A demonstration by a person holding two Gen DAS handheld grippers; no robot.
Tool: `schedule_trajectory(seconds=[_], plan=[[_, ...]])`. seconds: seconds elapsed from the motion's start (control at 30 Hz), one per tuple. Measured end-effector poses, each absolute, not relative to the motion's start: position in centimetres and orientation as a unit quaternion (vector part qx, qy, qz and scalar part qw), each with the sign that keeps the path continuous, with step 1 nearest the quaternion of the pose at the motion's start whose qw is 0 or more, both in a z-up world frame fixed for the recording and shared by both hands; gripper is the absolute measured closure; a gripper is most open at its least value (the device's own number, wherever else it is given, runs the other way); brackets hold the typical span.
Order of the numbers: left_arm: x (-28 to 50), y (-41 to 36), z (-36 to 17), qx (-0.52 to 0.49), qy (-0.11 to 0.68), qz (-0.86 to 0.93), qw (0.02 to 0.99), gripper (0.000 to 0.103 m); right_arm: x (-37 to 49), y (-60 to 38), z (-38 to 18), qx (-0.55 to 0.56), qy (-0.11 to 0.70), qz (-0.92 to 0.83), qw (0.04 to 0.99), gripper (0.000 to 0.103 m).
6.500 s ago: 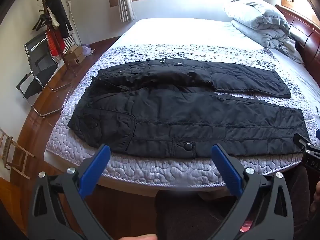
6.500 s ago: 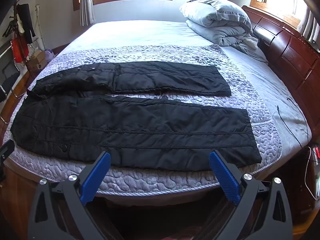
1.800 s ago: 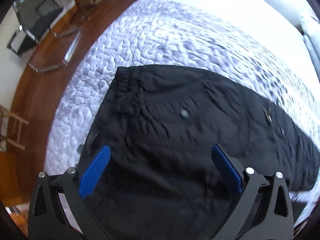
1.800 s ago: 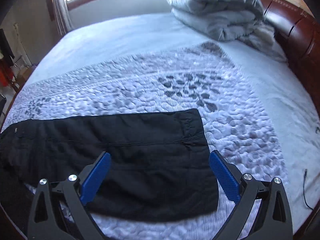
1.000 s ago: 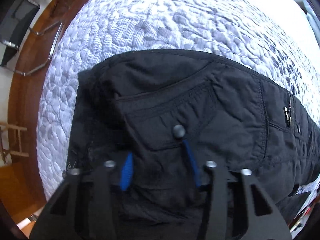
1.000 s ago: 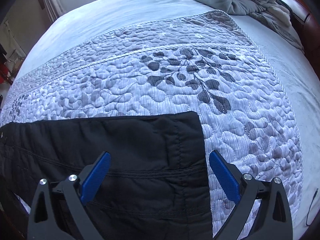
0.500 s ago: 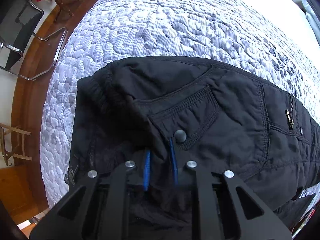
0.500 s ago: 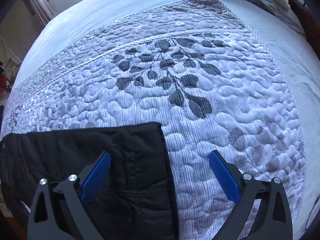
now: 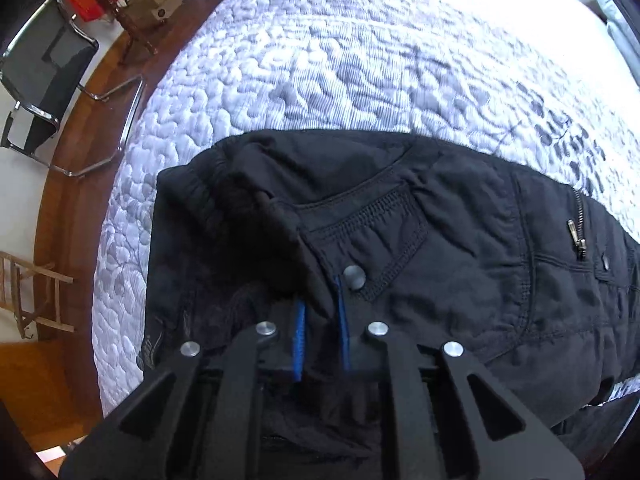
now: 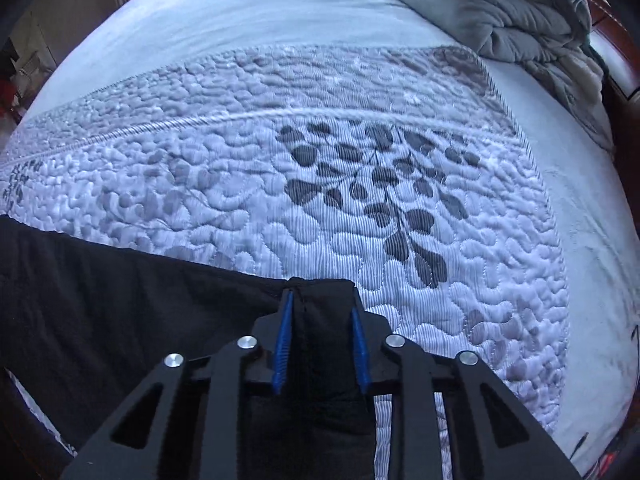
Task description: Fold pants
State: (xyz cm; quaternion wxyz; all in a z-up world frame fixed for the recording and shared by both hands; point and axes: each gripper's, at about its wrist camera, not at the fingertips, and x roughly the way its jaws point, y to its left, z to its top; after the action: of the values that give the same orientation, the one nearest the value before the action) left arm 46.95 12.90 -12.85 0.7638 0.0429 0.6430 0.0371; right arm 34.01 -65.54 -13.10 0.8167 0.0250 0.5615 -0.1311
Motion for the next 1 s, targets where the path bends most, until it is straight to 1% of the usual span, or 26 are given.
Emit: schedule_trajectory(seconds=[0.2, 0.3, 0.53, 0.73, 0.87, 1.0], plan=[[45.3, 12.8, -9.8, 0.034, 0.597, 0.015, 0.801, 0.093, 32.5, -64.8, -5.9, 0.054, 0.484, -0.104, 0.867, 0.079], [43.7, 12.5, -7.6, 0.019, 0.561, -0.006, 0.827, 0.093, 31.5, -63.5, -2.8, 0.052, 0.454, -0.081, 0.886, 0.079], [38.8, 11.0, -3.9, 0.037, 0.473, -0.051, 0.879, 0.093, 26.1, -59.9, 1.7, 0.021, 0.383, -0.052, 0.922, 0.080], [32.0, 12.2, -2.3, 0.015, 0.404, -0.086, 0.910, 0.093, 19.0, -58.4, 3.9, 0.025, 0.323, -0.034, 0.945, 0.084], [27.5, 14.3, -2.4, -0.005, 0.379, -0.100, 0.920, 0.093, 13.5, -58.6, 3.5, 0.045, 0.310, -0.041, 0.949, 0.086], [23.2, 16.5, -3.4, -0.034, 0.370, -0.108, 0.922, 0.093, 7.6, -59.2, 2.0, 0.080, 0.313, -0.060, 0.944, 0.089]])
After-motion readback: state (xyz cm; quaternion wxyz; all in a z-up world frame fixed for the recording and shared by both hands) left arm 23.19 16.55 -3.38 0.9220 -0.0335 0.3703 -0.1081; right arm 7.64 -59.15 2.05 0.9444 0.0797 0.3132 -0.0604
